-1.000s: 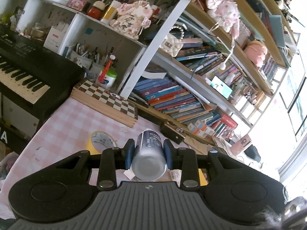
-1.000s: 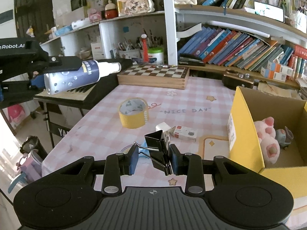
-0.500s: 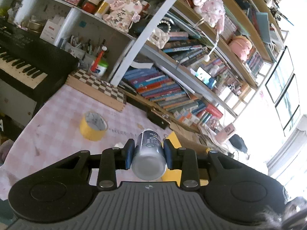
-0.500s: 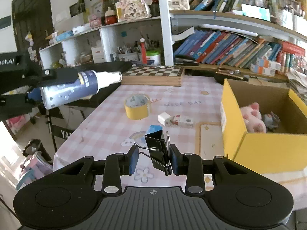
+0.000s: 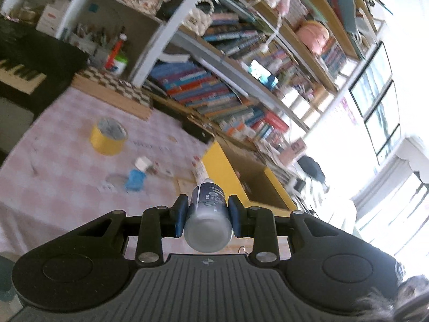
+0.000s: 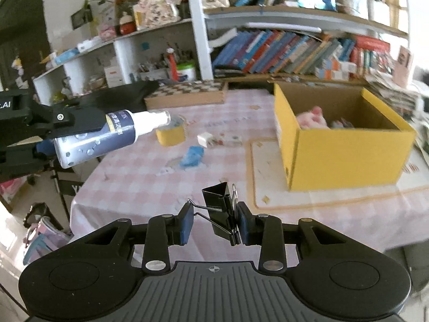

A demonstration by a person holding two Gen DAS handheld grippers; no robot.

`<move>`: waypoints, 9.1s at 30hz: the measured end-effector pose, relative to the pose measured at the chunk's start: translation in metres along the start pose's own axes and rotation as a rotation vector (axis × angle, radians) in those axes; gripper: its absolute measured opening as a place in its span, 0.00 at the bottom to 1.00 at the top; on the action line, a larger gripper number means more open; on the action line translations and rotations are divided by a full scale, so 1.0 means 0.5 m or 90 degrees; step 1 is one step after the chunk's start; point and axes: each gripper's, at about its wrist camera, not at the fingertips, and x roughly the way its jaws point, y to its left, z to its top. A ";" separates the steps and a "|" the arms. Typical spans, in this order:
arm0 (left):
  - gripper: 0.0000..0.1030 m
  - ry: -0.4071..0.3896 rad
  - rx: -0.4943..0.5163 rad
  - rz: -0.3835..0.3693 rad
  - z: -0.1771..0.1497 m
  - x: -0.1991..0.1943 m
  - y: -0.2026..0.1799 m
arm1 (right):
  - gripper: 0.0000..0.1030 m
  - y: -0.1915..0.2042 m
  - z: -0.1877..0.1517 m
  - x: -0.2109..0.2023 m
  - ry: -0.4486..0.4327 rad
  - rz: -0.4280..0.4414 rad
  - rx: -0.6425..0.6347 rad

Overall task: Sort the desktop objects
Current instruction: 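Carry the spray bottle and binder clip with both tools over the yellow box, then lower both tools into the yellow box and open them to release, then withdraw both open tools from the box toward the tape roll and blue item, then grasp the yellow tape roll with the left tool while the right tool grasps the blue cloth item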

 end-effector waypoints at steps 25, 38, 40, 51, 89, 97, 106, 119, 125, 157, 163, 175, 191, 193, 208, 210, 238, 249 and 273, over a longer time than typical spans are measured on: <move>0.29 0.148 0.049 -0.137 -0.080 0.133 -0.130 | 0.33 -0.147 -0.086 -0.091 0.017 -0.150 0.129; 0.29 0.178 0.052 -0.156 -0.095 0.220 -0.190 | 0.33 -0.231 -0.071 -0.083 0.030 -0.168 0.147; 0.29 0.179 0.054 -0.157 -0.095 0.232 -0.199 | 0.33 -0.244 -0.064 -0.079 0.031 -0.168 0.146; 0.29 0.169 0.058 -0.154 -0.082 0.307 -0.254 | 0.33 -0.322 -0.017 -0.051 0.034 -0.153 0.132; 0.29 0.144 0.174 0.012 -0.006 0.647 -0.318 | 0.34 -0.497 0.264 0.264 0.105 0.011 -0.182; 0.29 0.194 0.173 0.037 -0.031 0.689 -0.309 | 0.34 -0.508 0.275 0.337 0.194 0.038 -0.204; 0.29 0.195 0.197 0.043 -0.036 0.690 -0.315 | 0.34 -0.510 0.273 0.361 0.226 0.051 -0.216; 0.77 0.065 0.197 0.041 -0.002 0.587 -0.342 | 0.53 -0.496 0.281 0.268 0.116 0.021 -0.190; 0.85 -0.001 0.192 0.061 0.015 0.504 -0.354 | 0.57 -0.492 0.275 0.197 0.032 -0.012 -0.146; 0.95 0.009 0.195 0.145 -0.102 0.221 -0.205 | 0.65 -0.326 0.015 -0.015 -0.041 -0.185 0.079; 0.96 0.041 0.197 0.143 -0.127 0.190 -0.176 | 0.65 -0.267 -0.034 -0.024 -0.019 -0.186 0.087; 0.97 0.083 0.194 0.154 -0.144 0.142 -0.110 | 0.66 -0.152 -0.084 -0.015 0.023 -0.144 0.059; 0.97 0.065 0.162 0.190 -0.124 0.085 -0.042 | 0.66 -0.051 -0.074 0.012 0.029 -0.093 -0.005; 0.97 0.060 0.159 0.196 -0.120 0.076 -0.033 | 0.66 -0.037 -0.072 0.017 0.029 -0.085 -0.012; 0.97 0.027 0.127 0.246 -0.096 0.029 0.019 | 0.66 0.045 -0.044 0.059 0.032 -0.022 -0.078; 0.97 0.025 0.121 0.255 -0.091 0.030 0.027 | 0.66 0.052 -0.040 0.069 0.032 -0.012 -0.084; 0.97 0.031 0.112 0.334 0.067 0.259 0.115 | 0.68 0.020 0.119 0.315 0.060 0.040 -0.112; 0.96 0.045 0.108 0.343 0.125 0.350 0.152 | 0.74 0.023 0.159 0.409 0.086 0.067 -0.130; 1.00 0.131 0.144 0.375 0.217 0.615 0.274 | 0.67 0.061 0.180 0.530 0.133 0.119 -0.194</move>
